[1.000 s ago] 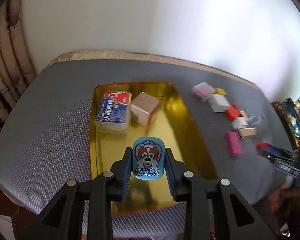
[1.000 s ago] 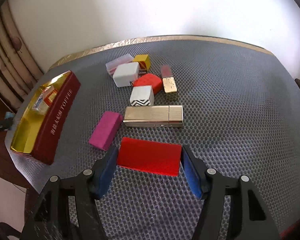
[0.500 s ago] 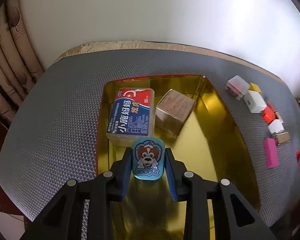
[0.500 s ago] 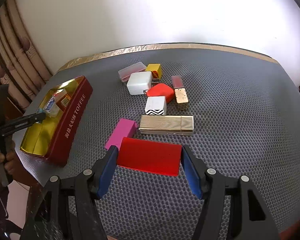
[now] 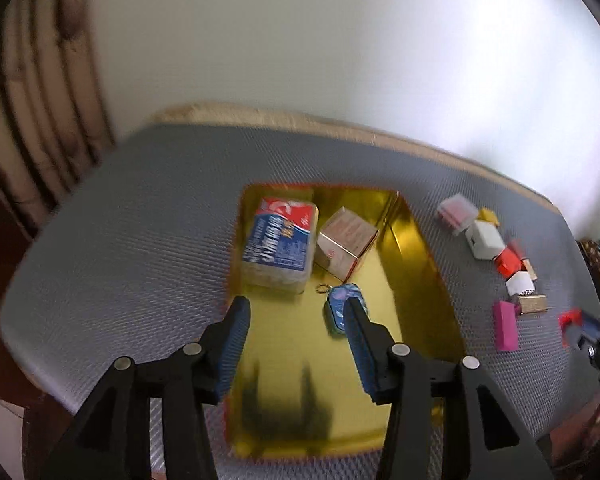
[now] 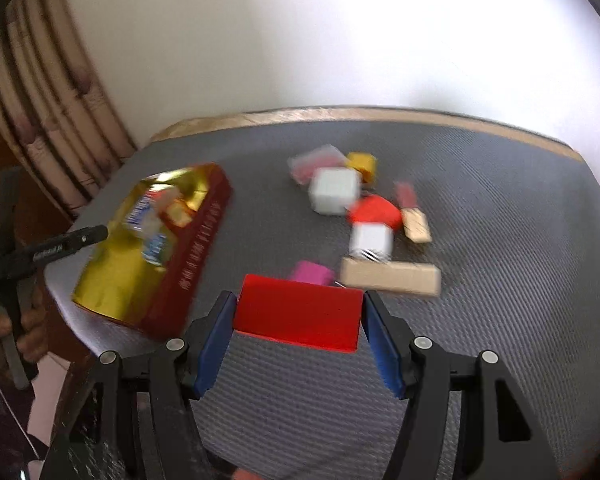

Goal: Organize rigid objects
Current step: 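Lower the red block into the tin and open the right gripper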

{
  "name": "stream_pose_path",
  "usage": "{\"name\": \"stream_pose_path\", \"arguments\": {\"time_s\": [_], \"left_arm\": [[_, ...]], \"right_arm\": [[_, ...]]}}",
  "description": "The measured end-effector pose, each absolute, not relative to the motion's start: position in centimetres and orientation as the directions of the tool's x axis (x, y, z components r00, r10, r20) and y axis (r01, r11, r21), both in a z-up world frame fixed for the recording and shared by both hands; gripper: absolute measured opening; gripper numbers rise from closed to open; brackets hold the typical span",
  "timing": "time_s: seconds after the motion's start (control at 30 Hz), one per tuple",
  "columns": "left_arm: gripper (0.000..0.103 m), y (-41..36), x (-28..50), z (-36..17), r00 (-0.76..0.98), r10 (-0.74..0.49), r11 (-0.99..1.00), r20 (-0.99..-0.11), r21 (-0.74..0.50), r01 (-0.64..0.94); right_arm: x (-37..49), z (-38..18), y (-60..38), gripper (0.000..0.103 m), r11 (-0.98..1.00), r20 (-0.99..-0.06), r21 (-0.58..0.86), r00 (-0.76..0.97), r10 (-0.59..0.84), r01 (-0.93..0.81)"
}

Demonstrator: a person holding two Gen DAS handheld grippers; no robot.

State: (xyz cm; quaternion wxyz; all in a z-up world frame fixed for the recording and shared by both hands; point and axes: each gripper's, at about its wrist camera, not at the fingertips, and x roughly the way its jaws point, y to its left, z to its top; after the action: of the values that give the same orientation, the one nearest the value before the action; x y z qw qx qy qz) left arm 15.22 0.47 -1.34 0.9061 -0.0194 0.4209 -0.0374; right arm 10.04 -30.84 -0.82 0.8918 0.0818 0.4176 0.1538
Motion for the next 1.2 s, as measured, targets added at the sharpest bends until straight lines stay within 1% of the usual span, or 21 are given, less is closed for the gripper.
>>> {"name": "stream_pose_path", "arguments": {"time_s": [0.1,0.3,0.37,0.43,0.5,0.6,0.83,1.2], "left_arm": [[0.060,0.9,11.3,0.1,0.697,0.000,1.000,-0.717,-0.016,-0.016],[0.062,1.5,5.7,0.4,0.755,0.105,0.994,-0.647,0.046,-0.099],[0.063,1.5,4.9,0.3,0.778,0.146,0.989,-0.611,0.078,-0.123],[0.064,1.5,4.9,0.1,0.783,0.169,0.986,-0.599,0.099,-0.137],[0.064,1.9,5.3,-0.6,0.767,0.144,0.990,-0.625,0.083,-0.118],[0.064,2.7,6.2,-1.4,0.729,0.114,0.993,-0.675,0.053,-0.106],[0.064,3.5,6.6,-1.9,0.709,0.104,0.992,-0.698,0.024,-0.122],[0.064,3.7,7.4,-3.5,0.633,0.111,0.991,-0.766,0.037,-0.129]], "right_arm": [[10.7,0.6,-28.0,0.060,0.921,-0.700,0.269,0.601,0.387,-0.281],[12.9,1.6,-20.7,0.060,0.858,-0.687,0.280,0.534,0.492,-0.431],[13.9,1.4,-18.1,0.060,0.836,-0.704,0.266,0.495,0.509,-0.481],[15.0,0.9,-15.4,0.060,0.818,-0.727,0.256,0.455,0.514,-0.515],[16.3,0.3,-12.8,0.060,0.800,-0.757,0.252,0.404,0.513,-0.544],[17.2,-0.3,-10.0,0.060,0.792,-0.779,0.234,0.379,0.500,-0.564],[18.7,-2.4,-6.0,0.060,0.788,-0.815,0.220,0.336,0.472,-0.575],[20.1,-4.0,-3.9,0.060,0.806,-0.844,0.194,0.324,0.428,-0.559]]}}
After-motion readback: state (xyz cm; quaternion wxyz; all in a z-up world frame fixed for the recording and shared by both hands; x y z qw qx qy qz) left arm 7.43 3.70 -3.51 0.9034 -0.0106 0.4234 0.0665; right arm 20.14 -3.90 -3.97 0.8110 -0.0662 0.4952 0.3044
